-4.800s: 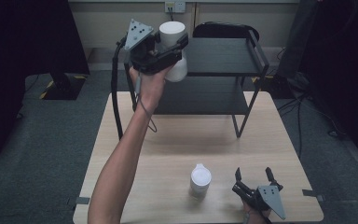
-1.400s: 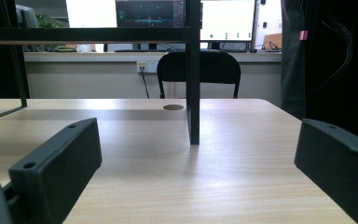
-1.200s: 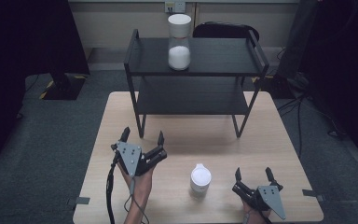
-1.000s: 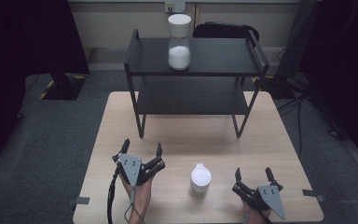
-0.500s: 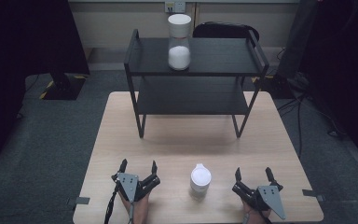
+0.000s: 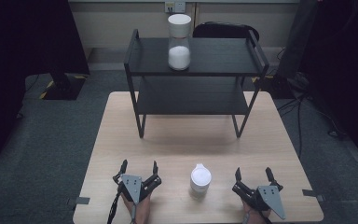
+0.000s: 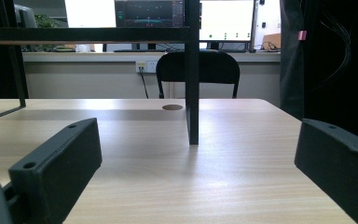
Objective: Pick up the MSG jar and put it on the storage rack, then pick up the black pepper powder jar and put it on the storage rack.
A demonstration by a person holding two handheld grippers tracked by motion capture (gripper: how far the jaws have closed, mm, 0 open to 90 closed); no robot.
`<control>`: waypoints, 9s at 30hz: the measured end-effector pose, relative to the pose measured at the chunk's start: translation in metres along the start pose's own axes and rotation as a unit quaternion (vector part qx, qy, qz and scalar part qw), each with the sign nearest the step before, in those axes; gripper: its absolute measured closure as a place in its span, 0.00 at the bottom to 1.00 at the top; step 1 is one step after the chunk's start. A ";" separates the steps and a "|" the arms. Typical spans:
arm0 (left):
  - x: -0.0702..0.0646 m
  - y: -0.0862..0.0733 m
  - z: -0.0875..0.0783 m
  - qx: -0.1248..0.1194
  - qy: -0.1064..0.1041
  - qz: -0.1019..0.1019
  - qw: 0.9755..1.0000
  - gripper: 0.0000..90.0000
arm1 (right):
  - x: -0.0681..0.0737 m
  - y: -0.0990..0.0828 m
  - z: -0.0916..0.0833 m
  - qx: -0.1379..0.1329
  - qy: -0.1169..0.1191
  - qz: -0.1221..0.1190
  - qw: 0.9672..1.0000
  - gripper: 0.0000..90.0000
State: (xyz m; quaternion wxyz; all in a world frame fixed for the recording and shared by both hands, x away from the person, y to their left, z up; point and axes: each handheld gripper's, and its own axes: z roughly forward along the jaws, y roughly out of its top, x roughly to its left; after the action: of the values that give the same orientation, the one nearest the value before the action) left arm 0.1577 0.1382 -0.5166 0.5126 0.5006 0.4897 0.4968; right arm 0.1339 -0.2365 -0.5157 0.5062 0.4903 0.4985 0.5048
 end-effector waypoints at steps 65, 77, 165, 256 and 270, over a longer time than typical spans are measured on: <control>-0.001 0.001 0.000 0.002 0.003 0.001 1.000 0.00 | 0.032 0.056 -0.011 -0.030 0.158 0.018 0.987 0.03; -0.001 0.001 0.000 0.002 0.003 0.001 1.000 0.00 | 0.061 0.040 -0.016 -0.007 0.189 0.012 0.982 0.09; -0.002 0.001 0.000 0.002 0.005 0.002 1.000 0.00 | 0.014 0.100 0.021 0.047 0.294 0.010 0.955 0.33; -0.001 0.001 0.000 0.003 0.005 0.000 1.000 0.01 | 0.068 0.331 0.237 -0.007 0.137 0.021 0.990 0.33; -0.001 0.001 0.000 0.002 0.003 0.001 1.000 0.00 | 0.074 0.322 0.230 -0.023 0.129 0.007 0.991 0.33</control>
State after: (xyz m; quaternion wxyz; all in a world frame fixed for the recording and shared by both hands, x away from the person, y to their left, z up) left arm 0.1577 0.1371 -0.5158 0.5093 0.5006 0.4920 0.4979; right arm 0.3561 -0.1576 -0.1893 0.4448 0.4127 0.5450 0.5786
